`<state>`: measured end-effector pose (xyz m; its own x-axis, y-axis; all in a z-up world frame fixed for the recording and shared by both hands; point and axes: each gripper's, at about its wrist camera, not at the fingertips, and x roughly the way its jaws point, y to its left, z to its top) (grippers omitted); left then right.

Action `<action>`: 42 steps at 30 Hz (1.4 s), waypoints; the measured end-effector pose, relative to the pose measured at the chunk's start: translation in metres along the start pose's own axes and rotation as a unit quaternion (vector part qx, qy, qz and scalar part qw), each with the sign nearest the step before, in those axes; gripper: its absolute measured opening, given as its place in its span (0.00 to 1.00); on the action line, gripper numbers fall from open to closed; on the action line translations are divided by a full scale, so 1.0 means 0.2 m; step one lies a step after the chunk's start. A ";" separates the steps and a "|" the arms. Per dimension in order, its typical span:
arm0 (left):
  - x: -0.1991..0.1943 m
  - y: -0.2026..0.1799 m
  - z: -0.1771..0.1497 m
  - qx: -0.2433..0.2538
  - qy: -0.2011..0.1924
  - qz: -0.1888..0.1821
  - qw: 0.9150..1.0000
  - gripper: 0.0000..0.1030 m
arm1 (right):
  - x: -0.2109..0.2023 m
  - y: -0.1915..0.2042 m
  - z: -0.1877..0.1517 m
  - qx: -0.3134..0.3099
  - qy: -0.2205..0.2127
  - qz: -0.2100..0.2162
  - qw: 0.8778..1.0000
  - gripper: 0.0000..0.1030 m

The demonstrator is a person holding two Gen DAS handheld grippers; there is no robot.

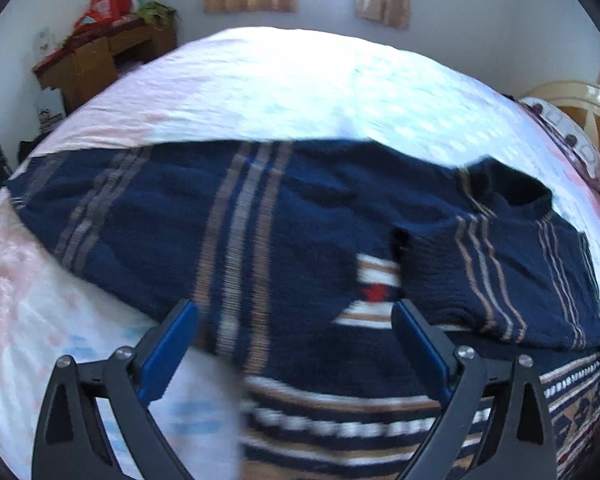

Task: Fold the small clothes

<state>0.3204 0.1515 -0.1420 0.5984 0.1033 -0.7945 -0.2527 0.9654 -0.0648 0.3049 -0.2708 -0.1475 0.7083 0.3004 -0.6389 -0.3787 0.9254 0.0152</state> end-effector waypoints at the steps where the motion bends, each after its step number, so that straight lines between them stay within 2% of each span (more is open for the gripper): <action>1: -0.01 0.04 0.01 -0.002 -0.003 0.007 1.000 0.96 | -0.04 0.01 0.00 -0.007 -0.021 -0.001 1.000 0.73; 6: -0.03 0.33 0.05 -0.027 -0.011 0.068 0.997 0.96 | -0.10 0.10 0.02 -0.048 -0.059 -0.008 0.997 0.73; 11: -0.04 0.62 0.07 -0.060 -0.022 0.127 0.990 0.96 | -0.10 0.17 0.00 -0.077 -0.062 -0.008 0.995 0.73; 15: -0.04 0.85 0.10 -0.085 -0.030 0.168 0.982 0.96 | -0.09 0.16 0.01 -0.068 -0.051 -0.007 0.996 0.73; 18: -0.01 0.99 0.14 -0.106 -0.032 0.185 0.977 0.96 | -0.09 0.13 0.02 -0.050 -0.038 -0.009 0.998 0.73; 21: 0.01 1.15 0.18 -0.133 -0.039 0.205 0.969 0.96 | -0.10 0.11 0.02 -0.044 -0.050 -0.017 0.998 0.73; 28: 0.09 1.47 0.27 -0.221 -0.052 0.193 0.954 0.95 | -0.10 0.11 0.00 -0.040 -0.061 -0.006 0.997 0.73; 33: 0.17 1.59 0.31 -0.256 -0.056 0.187 0.947 0.94 | -0.11 0.15 -0.01 -0.060 -0.070 0.005 0.996 0.73; 34: 0.19 1.61 0.32 -0.261 -0.054 0.184 0.946 0.93 | -0.11 0.16 -0.01 -0.062 -0.071 0.009 0.996 0.73; 38: 0.26 1.68 0.34 -0.286 -0.047 0.170 0.942 0.77 | -0.09 0.16 -0.01 -0.060 -0.065 0.012 0.996 0.73; 42: 0.31 1.71 0.38 -0.292 -0.055 0.168 0.940 0.76 | -0.07 0.14 -0.02 -0.052 -0.058 0.013 0.997 0.73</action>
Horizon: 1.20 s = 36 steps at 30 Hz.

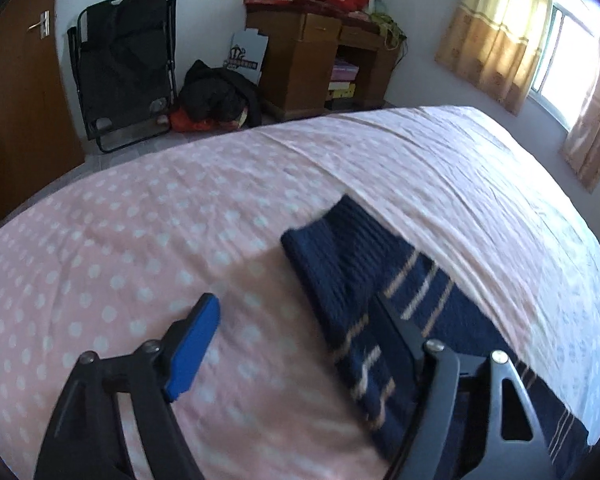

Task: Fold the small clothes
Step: 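Grasp the other sleeve cuff with the left tool and lift it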

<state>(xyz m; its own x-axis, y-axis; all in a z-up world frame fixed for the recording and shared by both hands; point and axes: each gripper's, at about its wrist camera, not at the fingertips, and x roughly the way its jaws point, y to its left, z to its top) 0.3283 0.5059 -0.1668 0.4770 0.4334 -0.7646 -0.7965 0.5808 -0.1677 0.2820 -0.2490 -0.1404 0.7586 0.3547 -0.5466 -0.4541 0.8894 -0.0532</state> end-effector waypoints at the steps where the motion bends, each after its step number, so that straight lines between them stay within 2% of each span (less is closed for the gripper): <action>1: 0.00 -0.01 0.01 0.002 -0.001 0.001 1.000 0.76 | 0.00 0.00 0.00 0.001 0.002 0.000 1.000 0.73; 3: 0.02 -0.02 0.02 0.006 -0.002 0.004 1.000 0.74 | 0.02 -0.01 0.00 0.003 0.007 0.000 1.000 0.73; 4: 0.03 -0.04 0.02 0.016 -0.001 0.007 1.000 0.69 | 0.02 -0.01 0.00 0.003 0.010 0.000 1.000 0.73; 5: 0.03 -0.05 0.02 0.024 -0.001 0.011 1.000 0.52 | 0.03 -0.01 -0.01 0.003 0.012 0.000 1.000 0.73; 6: 0.02 -0.06 0.01 0.031 -0.001 0.008 0.999 0.27 | 0.03 -0.01 -0.01 0.003 0.012 0.000 1.000 0.73; 7: 0.02 -0.07 0.01 0.037 0.002 -0.008 0.999 0.12 | 0.03 -0.01 -0.01 0.004 0.012 -0.001 1.000 0.73; 8: 0.01 -0.08 0.01 0.043 0.007 -0.031 0.999 0.08 | 0.03 -0.01 -0.01 0.004 0.012 0.000 1.000 0.73; 10: -0.04 -0.11 0.01 0.050 -0.004 -0.036 0.998 0.07 | 0.03 -0.01 -0.01 0.004 0.012 -0.001 1.000 0.73; 16: -0.24 -0.22 0.00 0.064 -0.019 -0.090 0.994 0.07 | 0.01 0.00 -0.01 -0.002 0.003 -0.003 1.000 0.73; 18: -0.32 -0.28 -0.01 0.072 -0.019 -0.121 0.990 0.07 | 0.00 0.01 0.00 -0.006 -0.001 -0.004 1.000 0.73; 24: -0.51 -0.47 -0.09 0.088 -0.010 -0.179 0.980 0.07 | -0.03 0.03 0.00 -0.013 -0.015 -0.009 1.000 0.73; 30: -0.72 -0.67 -0.23 0.104 0.006 -0.241 0.965 0.07 | -0.05 0.04 0.00 -0.017 -0.023 -0.010 1.000 0.73; 34: -0.90 -0.81 -0.33 0.114 0.010 -0.288 0.951 0.07 | -0.06 0.04 0.00 -0.019 -0.028 -0.011 0.999 0.73; 36: -0.98 -0.88 -0.38 0.117 0.015 -0.316 0.941 0.07 | -0.07 0.05 0.00 -0.020 -0.029 -0.013 0.999 0.73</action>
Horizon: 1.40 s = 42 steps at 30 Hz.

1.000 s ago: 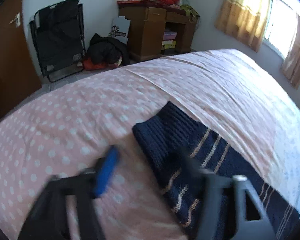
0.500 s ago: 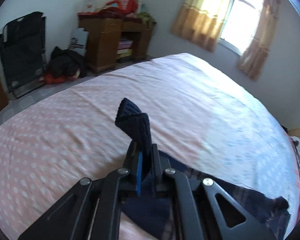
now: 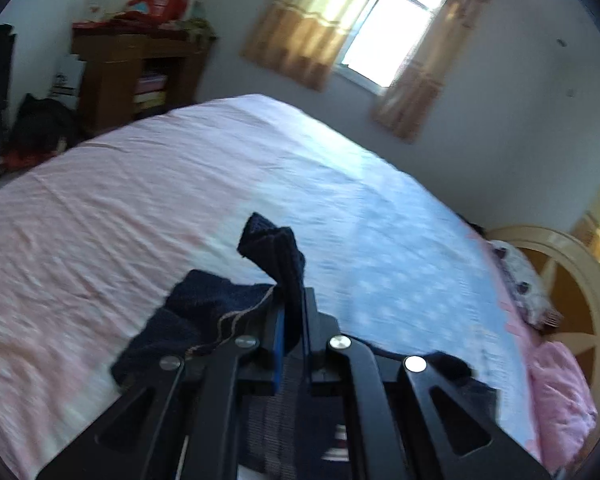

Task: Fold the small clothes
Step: 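Grasp the other sleeve cuff with the left tool and lift it, then lay the lifted sleeve across the sweater body and open the left tool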

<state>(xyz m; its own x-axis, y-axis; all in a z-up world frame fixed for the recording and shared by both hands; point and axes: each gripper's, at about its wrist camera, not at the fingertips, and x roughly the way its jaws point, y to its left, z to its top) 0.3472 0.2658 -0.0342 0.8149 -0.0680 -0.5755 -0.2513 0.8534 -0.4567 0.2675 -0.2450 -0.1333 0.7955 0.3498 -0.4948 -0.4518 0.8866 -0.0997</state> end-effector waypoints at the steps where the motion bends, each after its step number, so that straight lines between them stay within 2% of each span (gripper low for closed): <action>1: -0.01 -0.04 -0.01 0.000 0.001 -0.011 1.000 0.07 | 0.00 0.00 0.00 0.000 -0.001 0.000 1.000 0.73; 7: -0.02 -0.34 -0.12 0.009 0.015 -0.084 0.996 0.07 | 0.00 0.01 0.00 -0.002 -0.002 -0.001 1.000 0.73; 11: 0.02 -0.56 -0.24 0.008 0.037 -0.133 0.990 0.07 | 0.00 0.00 0.00 0.000 0.000 -0.001 1.000 0.73; 17: 0.12 -0.86 -0.45 0.030 0.067 -0.176 0.982 0.07 | 0.01 -0.02 0.00 0.011 0.005 0.002 1.000 0.73; 25: 0.24 -1.12 -0.71 0.083 0.094 -0.167 0.978 0.07 | 0.04 -0.09 0.00 0.046 0.016 0.004 0.999 0.73; 29: 0.26 -1.18 -0.82 0.116 0.090 -0.147 0.978 0.07 | 0.05 -0.12 0.00 0.062 0.022 0.004 0.998 0.73; 34: 0.33 -1.29 -0.97 0.182 0.101 -0.109 0.972 0.10 | 0.06 -0.14 -0.01 0.076 0.030 0.003 0.997 0.73; 36: 0.33 -1.31 -1.00 0.204 0.102 -0.093 0.969 0.15 | 0.07 -0.15 -0.01 0.081 0.033 0.004 0.996 0.73; 38: 0.30 -1.32 -1.02 0.223 0.101 -0.102 0.964 0.19 | 0.07 -0.16 -0.01 0.085 0.034 0.005 0.996 0.73; 40: 0.23 -1.33 -1.03 0.255 0.081 -0.099 0.958 0.34 | 0.07 -0.16 -0.01 0.085 0.036 0.007 0.996 0.73; 42: 0.14 -1.30 -1.03 0.285 0.050 -0.089 0.953 0.67 | 0.07 -0.16 -0.01 0.084 0.036 0.008 0.996 0.73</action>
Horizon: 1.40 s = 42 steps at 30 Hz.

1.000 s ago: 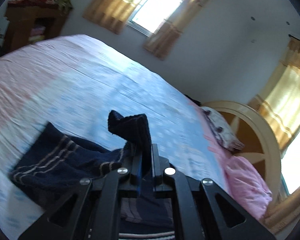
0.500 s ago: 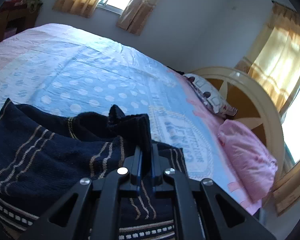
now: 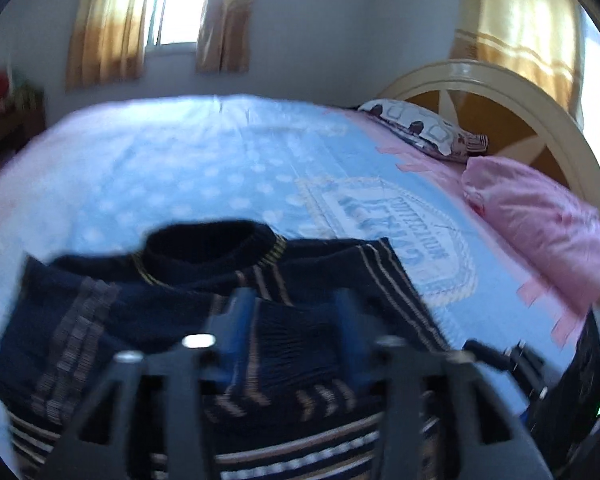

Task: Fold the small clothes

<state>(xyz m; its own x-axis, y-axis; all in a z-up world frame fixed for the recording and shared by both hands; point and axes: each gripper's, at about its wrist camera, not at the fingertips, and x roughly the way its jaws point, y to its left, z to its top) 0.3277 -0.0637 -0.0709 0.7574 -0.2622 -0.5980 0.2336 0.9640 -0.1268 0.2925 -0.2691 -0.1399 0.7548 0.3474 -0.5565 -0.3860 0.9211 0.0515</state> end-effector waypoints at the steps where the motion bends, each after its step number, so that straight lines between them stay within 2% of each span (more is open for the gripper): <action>1: -0.03 0.02 -0.01 0.012 -0.011 0.013 1.000 0.74 | 0.00 0.00 0.00 -0.001 0.000 0.000 1.000 0.73; 2: -0.08 0.05 -0.03 0.025 -0.025 0.035 0.999 0.79 | 0.00 0.00 0.00 -0.002 0.000 0.001 1.000 0.73; 4: -0.13 0.14 -0.08 0.039 -0.033 0.074 0.996 0.79 | 0.00 0.00 0.00 -0.001 -0.001 0.001 1.000 0.73; 8: -0.19 0.42 -0.21 0.038 -0.007 0.171 0.985 0.79 | 0.00 0.00 0.00 0.002 0.001 0.005 1.000 0.73; 11: -0.24 0.68 -0.32 0.017 0.013 0.245 0.969 0.79 | 0.00 -0.01 -0.01 0.007 0.000 0.012 1.000 0.73; 13: -0.26 0.80 -0.37 -0.005 0.025 0.275 0.961 0.79 | -0.01 -0.02 0.00 0.014 -0.004 0.015 1.000 0.73; 16: -0.29 1.01 -0.45 -0.054 0.044 0.329 0.942 0.79 | -0.01 -0.05 0.01 0.033 0.002 0.010 0.999 0.73; 19: -0.31 1.16 -0.51 -0.117 0.063 0.292 0.947 0.80 | -0.01 -0.07 0.04 0.047 0.012 0.009 0.999 0.73; 21: -0.31 1.20 -0.53 -0.138 0.068 0.266 0.952 0.80 | 0.00 -0.07 0.07 0.058 0.029 0.011 0.998 0.73; 25: -0.30 1.16 -0.55 -0.138 0.064 0.240 0.959 0.81 | 0.07 -0.04 0.15 0.093 0.064 0.045 0.993 0.73; 26: -0.29 1.16 -0.56 -0.133 0.068 0.238 0.960 0.85 | 0.09 -0.02 0.17 0.099 0.071 0.052 0.991 0.73; 27: -0.27 1.15 -0.57 -0.128 0.075 0.237 0.960 0.90 | 0.12 -0.01 0.19 0.103 0.078 0.057 0.990 0.73; 29: -0.24 1.16 -0.58 -0.131 0.092 0.241 0.957 0.92 | 0.19 0.05 0.24 0.105 0.099 0.063 0.987 0.73; 30: -0.23 1.18 -0.59 -0.137 0.100 0.240 0.956 0.92 | 0.22 0.07 0.25 0.104 0.109 0.065 0.986 0.70; 31: -0.23 1.20 -0.59 -0.144 0.103 0.234 0.956 0.92 | 0.28 0.11 0.27 0.100 0.125 0.059 0.985 0.60; 32: -0.24 1.21 -0.59 -0.153 0.102 0.228 0.956 0.92 | 0.31 0.12 0.28 0.099 0.134 0.050 0.985 0.55; 37: -0.25 1.24 -0.62 -0.173 0.096 0.209 0.958 0.93 | 0.53 0.13 0.27 0.138 0.183 0.011 0.973 0.55; 40: -0.24 1.24 -0.62 -0.172 0.096 0.202 0.959 0.96 | 0.58 0.15 0.26 0.152 0.187 0.016 0.971 0.55; 42: -0.24 1.23 -0.62 -0.173 0.094 0.199 0.960 0.97 | 0.60 0.20 0.27 0.135 0.186 0.000 0.973 0.54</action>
<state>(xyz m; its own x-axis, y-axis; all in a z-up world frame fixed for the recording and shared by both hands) 0.2721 0.1926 -0.1718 0.6136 0.1110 -0.7817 -0.2925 0.9516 -0.0945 0.3964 -0.1805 -0.1609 0.4905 0.3052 -0.8162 -0.1947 0.9514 0.2388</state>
